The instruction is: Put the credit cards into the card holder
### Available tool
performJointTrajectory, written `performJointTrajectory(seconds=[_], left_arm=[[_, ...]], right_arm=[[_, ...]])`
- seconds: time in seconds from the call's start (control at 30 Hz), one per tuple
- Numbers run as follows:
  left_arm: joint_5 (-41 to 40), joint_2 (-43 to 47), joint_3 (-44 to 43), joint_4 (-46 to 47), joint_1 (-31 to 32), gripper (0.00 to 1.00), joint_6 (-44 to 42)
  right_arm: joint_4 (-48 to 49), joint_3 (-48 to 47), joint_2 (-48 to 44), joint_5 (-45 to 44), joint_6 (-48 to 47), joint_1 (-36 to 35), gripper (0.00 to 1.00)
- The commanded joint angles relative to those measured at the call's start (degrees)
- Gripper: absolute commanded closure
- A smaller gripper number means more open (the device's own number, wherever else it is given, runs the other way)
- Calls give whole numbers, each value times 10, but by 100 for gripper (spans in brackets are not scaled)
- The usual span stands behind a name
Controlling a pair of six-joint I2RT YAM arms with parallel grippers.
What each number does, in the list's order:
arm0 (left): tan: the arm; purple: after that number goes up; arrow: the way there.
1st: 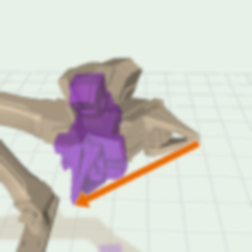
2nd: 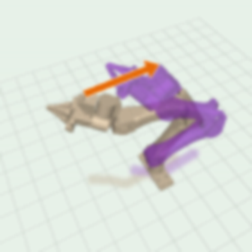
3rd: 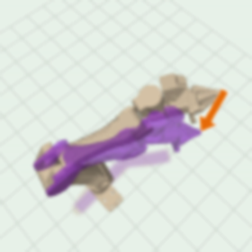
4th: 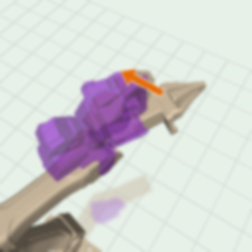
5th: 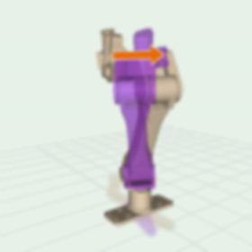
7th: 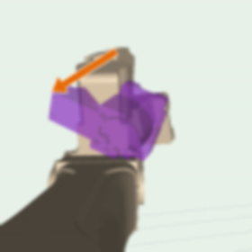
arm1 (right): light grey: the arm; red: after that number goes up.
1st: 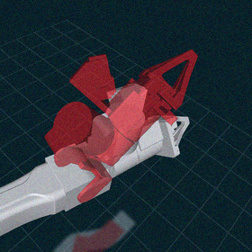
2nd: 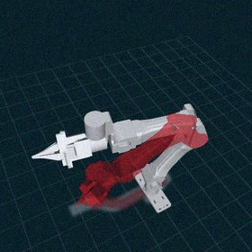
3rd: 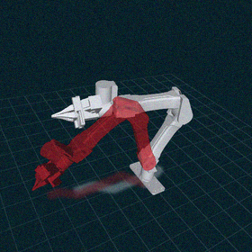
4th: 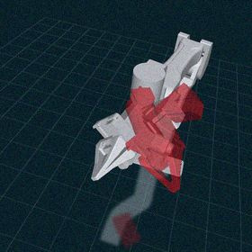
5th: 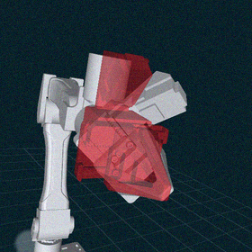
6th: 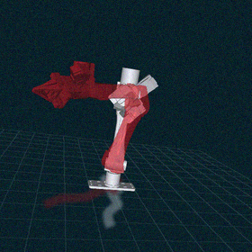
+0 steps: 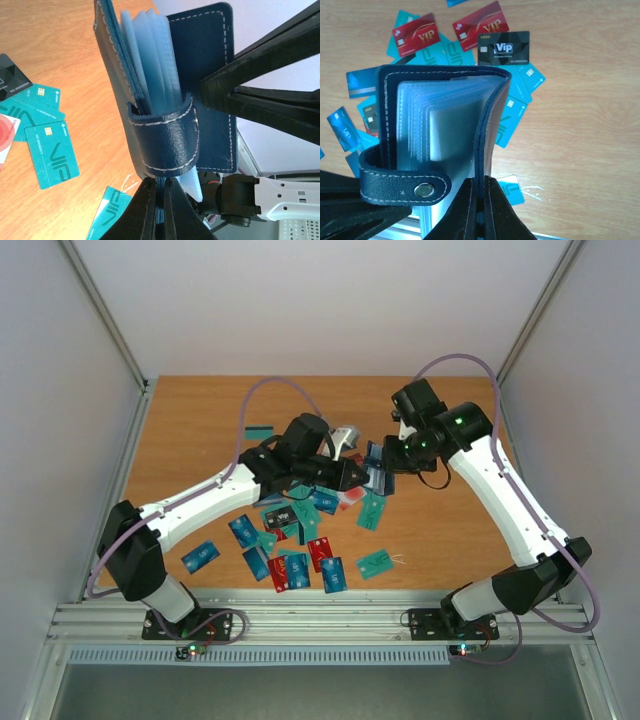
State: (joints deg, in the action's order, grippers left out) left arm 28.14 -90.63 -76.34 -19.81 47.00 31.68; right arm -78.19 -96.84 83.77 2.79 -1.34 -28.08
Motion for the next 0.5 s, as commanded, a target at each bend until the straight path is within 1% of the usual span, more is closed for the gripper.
performJointTrajectory(seconds=[0.0, 0.07, 0.1, 0.17, 0.27, 0.33, 0.4, 0.47], left_arm=[[25, -4, 6, 67, -2, 100, 16], [26, -14, 12, 81, -4, 98, 25], [25, -19, 16, 88, -7, 95, 31], [20, -34, 20, 94, -13, 86, 43], [17, -57, 18, 85, -23, 68, 44], [11, -71, 13, 72, -24, 61, 32], [11, -86, 12, 70, -24, 58, 22], [18, -100, 14, 79, -24, 57, 18]], right_arm=[[-21, 28, -8, -19, 12, 10, 99], [-27, 36, -11, -26, 13, 18, 99], [-32, 38, -11, -26, 13, 25, 99], [-43, 42, -10, -26, 13, 41, 99], [-49, 59, -11, -22, 5, 74, 99], [-43, 77, -12, -13, -3, 94, 99], [-33, 95, -12, -4, -11, 115, 99], [-15, 117, -9, 5, -20, 133, 99]])
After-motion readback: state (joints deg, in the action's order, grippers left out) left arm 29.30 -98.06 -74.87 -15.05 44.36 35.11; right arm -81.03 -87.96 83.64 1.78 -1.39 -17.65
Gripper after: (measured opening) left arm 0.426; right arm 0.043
